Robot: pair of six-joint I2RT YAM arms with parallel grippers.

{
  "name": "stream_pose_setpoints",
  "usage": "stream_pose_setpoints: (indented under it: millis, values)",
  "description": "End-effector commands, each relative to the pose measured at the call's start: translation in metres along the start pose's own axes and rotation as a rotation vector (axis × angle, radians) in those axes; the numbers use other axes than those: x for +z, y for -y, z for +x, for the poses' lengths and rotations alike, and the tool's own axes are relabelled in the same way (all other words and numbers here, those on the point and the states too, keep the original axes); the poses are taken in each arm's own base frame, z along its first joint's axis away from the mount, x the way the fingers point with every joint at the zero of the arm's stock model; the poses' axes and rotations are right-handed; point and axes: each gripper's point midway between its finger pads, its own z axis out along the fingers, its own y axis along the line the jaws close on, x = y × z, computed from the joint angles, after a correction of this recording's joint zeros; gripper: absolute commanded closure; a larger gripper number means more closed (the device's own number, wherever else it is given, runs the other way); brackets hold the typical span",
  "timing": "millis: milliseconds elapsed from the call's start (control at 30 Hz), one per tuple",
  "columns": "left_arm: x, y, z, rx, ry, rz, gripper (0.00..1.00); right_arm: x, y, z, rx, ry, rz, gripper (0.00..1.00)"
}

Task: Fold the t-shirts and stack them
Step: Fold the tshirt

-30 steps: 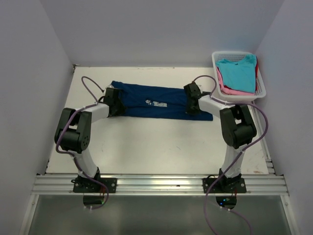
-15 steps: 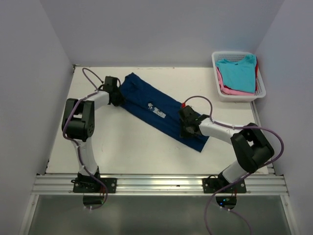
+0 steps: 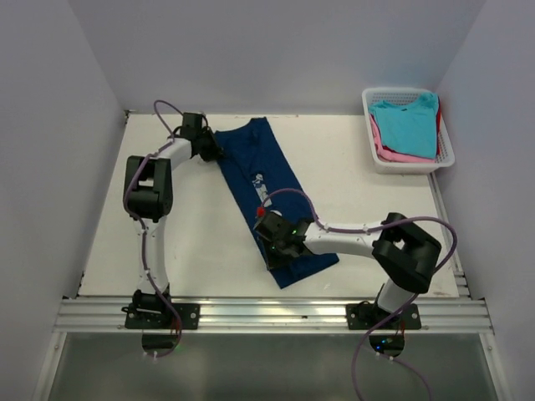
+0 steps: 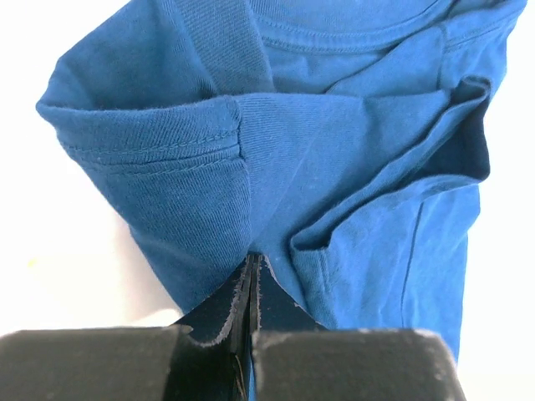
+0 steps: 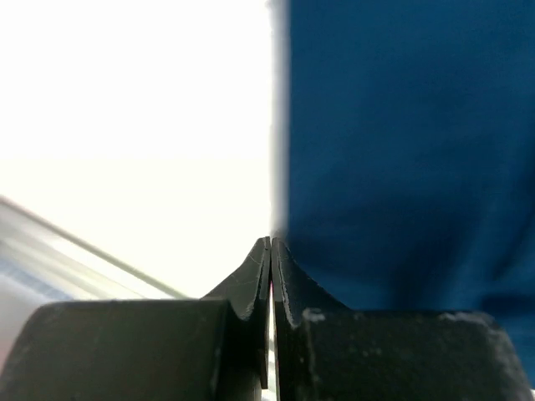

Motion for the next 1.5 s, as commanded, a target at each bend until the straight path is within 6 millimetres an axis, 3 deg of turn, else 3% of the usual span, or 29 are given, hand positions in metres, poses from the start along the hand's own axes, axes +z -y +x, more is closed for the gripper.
stream_pose_setpoints:
  millis: [0, 100, 133, 167, 233, 367, 433, 467, 500, 533, 567, 600, 633, 667, 700, 733, 767, 833, 1000, 1033, 1200, 1467]
  values:
    - [0.027, -0.013, 0.020, 0.026, -0.112, 0.040, 1.00, -0.005, -0.047, 0.001, 0.002, -0.031, -0.100, 1.00]
    - [0.035, 0.008, 0.011, 0.042, -0.122, 0.133, 1.00, -0.009, -0.073, -0.006, -0.023, -0.022, -0.148, 1.00]
    - [0.035, 0.019, -0.002, 0.063, -0.098, 0.167, 1.00, -0.010, -0.080, -0.007, -0.032, -0.021, -0.162, 1.00]
    - [0.041, 0.015, 0.002, 0.057, -0.121, 0.165, 1.00, -0.016, -0.091, -0.015, -0.044, -0.006, -0.190, 1.00]
    - [0.043, 0.028, -0.004, 0.076, -0.127, 0.217, 1.00, -0.023, -0.099, -0.023, -0.065, 0.012, -0.208, 1.00]
    - [0.039, 0.044, -0.006, 0.095, -0.137, 0.302, 1.00, -0.065, -0.123, -0.078, -0.194, 0.166, -0.198, 1.00]
    - [0.029, 0.053, -0.010, 0.109, -0.122, 0.333, 1.00, -0.088, -0.125, -0.114, -0.220, 0.262, -0.132, 0.86]
    - [0.023, 0.057, -0.011, 0.119, -0.109, 0.350, 0.97, -0.093, -0.119, -0.129, -0.227, 0.283, -0.114, 0.80]
    - [0.015, 0.063, -0.012, 0.131, -0.099, 0.378, 0.93, -0.099, -0.116, -0.140, -0.217, 0.299, -0.109, 0.61]
    - [0.000, 0.071, -0.016, 0.158, -0.062, 0.406, 0.87, -0.108, -0.102, -0.166, -0.172, 0.339, -0.080, 0.52]
    - [-0.008, 0.076, -0.018, 0.171, -0.045, 0.420, 0.72, -0.112, -0.093, -0.179, -0.151, 0.360, -0.066, 0.45]
    - [-0.016, 0.080, -0.019, 0.182, -0.035, 0.436, 0.64, -0.116, -0.082, -0.194, -0.121, 0.384, -0.053, 0.40]
    - [-0.029, 0.087, -0.021, 0.195, -0.016, 0.459, 0.58, -0.119, -0.070, -0.209, -0.092, 0.405, -0.038, 0.38]
    - [-0.035, 0.090, -0.021, 0.198, -0.012, 0.467, 0.53, -0.122, -0.047, -0.238, -0.043, 0.443, -0.002, 0.37]
    - [-0.039, 0.092, -0.019, 0.199, -0.017, 0.477, 0.52, -0.125, -0.035, -0.250, -0.035, 0.456, 0.023, 0.37]
    - [-0.046, 0.096, -0.020, 0.204, -0.012, 0.491, 0.51, -0.140, -0.029, -0.266, -0.020, 0.478, 0.034, 0.37]
    - [-0.049, 0.098, -0.018, 0.203, -0.016, 0.503, 0.51, -0.134, -0.009, -0.278, 0.002, 0.484, 0.095, 0.37]
    - [-0.059, 0.105, -0.015, 0.205, -0.009, 0.556, 0.51, -0.145, 0.002, -0.292, -0.014, 0.520, 0.141, 0.36]
    - [-0.055, 0.097, -0.003, 0.171, -0.018, 0.557, 0.51, -0.160, 0.024, -0.299, 0.002, 0.564, 0.185, 0.37]
    - [-0.048, 0.093, 0.000, 0.154, -0.030, 0.552, 0.51, -0.155, 0.026, -0.295, 0.003, 0.559, 0.188, 0.37]
    - [-0.033, 0.087, 0.005, 0.113, -0.038, 0.544, 0.51, -0.174, 0.034, -0.282, 0.026, 0.599, 0.191, 0.38]
    - [0.004, 0.072, 0.017, 0.083, -0.073, 0.461, 0.51, -0.180, 0.045, -0.262, 0.053, 0.617, 0.192, 0.39]
